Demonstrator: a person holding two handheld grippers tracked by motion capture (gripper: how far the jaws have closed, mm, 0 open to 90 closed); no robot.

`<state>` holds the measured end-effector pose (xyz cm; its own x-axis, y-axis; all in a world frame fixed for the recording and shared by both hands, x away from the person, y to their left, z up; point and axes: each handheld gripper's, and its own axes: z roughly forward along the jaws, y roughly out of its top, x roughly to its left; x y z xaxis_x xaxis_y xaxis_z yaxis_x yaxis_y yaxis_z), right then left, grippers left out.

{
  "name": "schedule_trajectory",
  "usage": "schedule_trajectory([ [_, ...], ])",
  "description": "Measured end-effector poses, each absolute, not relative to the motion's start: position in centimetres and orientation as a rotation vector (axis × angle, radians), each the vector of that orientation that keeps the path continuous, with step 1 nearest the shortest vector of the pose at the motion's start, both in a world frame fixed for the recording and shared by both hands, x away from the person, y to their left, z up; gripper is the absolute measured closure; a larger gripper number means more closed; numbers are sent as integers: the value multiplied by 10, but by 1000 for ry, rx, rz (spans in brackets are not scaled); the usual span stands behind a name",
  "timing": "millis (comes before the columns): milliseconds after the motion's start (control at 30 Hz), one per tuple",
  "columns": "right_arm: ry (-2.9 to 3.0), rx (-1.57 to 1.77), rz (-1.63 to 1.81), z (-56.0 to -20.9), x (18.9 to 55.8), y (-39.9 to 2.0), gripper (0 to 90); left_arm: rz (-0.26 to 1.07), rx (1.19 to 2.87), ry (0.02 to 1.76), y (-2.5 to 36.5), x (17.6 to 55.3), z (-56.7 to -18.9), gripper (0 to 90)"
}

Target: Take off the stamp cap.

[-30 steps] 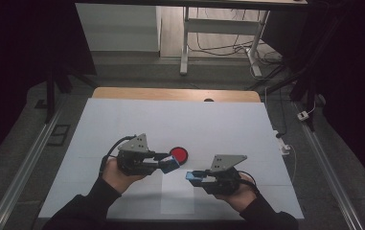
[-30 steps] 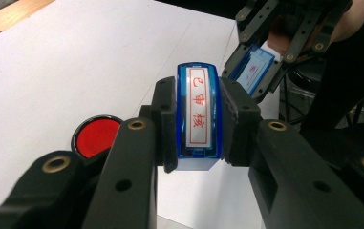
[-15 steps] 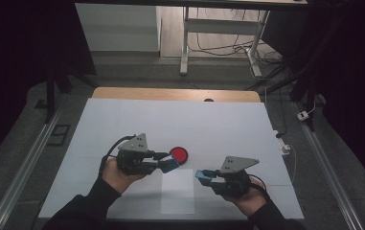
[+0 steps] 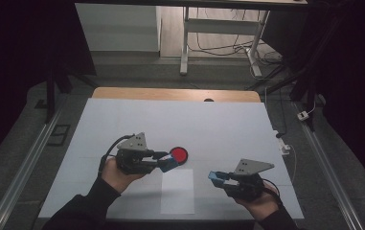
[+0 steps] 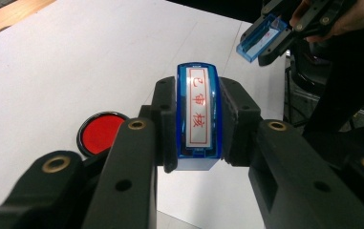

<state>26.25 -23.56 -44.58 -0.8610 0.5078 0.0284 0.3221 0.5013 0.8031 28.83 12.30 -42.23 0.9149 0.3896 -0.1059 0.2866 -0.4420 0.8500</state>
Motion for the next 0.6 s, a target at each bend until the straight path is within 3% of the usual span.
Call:
schedule_trajectory([
  [600,2434,927,1251,-449,255,-281,683,124,2046,504,125,291,-422,705],
])
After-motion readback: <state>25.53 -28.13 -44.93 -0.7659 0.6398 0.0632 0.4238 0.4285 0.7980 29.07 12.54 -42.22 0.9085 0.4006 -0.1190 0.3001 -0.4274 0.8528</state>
